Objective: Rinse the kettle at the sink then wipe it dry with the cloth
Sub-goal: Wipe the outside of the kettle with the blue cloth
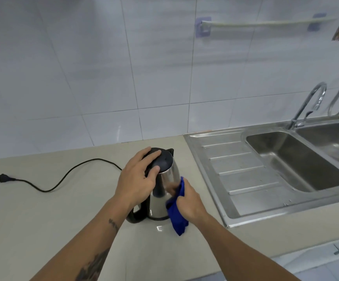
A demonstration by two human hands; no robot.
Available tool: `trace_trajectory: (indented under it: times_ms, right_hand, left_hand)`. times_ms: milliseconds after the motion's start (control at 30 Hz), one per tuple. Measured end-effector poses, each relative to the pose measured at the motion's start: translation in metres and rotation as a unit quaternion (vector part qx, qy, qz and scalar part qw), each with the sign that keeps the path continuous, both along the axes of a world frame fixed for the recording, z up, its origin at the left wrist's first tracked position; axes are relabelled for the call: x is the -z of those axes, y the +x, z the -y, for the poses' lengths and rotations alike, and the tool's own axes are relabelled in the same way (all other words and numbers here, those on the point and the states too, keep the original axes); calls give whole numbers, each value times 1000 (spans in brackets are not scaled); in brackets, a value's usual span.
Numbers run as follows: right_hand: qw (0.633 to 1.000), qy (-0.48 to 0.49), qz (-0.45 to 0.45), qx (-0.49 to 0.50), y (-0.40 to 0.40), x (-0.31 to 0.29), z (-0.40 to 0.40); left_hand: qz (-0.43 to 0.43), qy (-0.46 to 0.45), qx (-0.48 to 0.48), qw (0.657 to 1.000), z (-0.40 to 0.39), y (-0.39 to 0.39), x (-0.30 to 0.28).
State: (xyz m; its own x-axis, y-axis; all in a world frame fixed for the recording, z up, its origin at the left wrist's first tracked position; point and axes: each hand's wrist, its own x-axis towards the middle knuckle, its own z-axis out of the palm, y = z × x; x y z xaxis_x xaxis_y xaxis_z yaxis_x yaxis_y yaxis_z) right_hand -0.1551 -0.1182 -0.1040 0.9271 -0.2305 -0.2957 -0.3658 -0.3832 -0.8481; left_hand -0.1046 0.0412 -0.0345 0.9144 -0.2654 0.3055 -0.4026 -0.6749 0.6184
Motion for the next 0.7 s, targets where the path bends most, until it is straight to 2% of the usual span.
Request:
trace_trajectory:
  times_ms: [67,133,333,500,700]
  right_hand:
    - [999,26,-30,2,-4,0,0]
    - [999,37,-16,12,-8,-3,-6]
    - [992,-16,128,-7,-22,-15,-21]
    - [970,-24,239,26,-7,-22,-25]
    - [983,29,178,31,8,-13,-23]
  left_hand:
    - [-4,4,0,1000,0,-1,0]
    - [-7,4,-5,1000,0,-1,0]
    - [-19,7,2,1000,-2,3,0]
    - [-70,-16,9,997,0,5,-2]
    - [-102,-39,-39,993,2,3,-9]
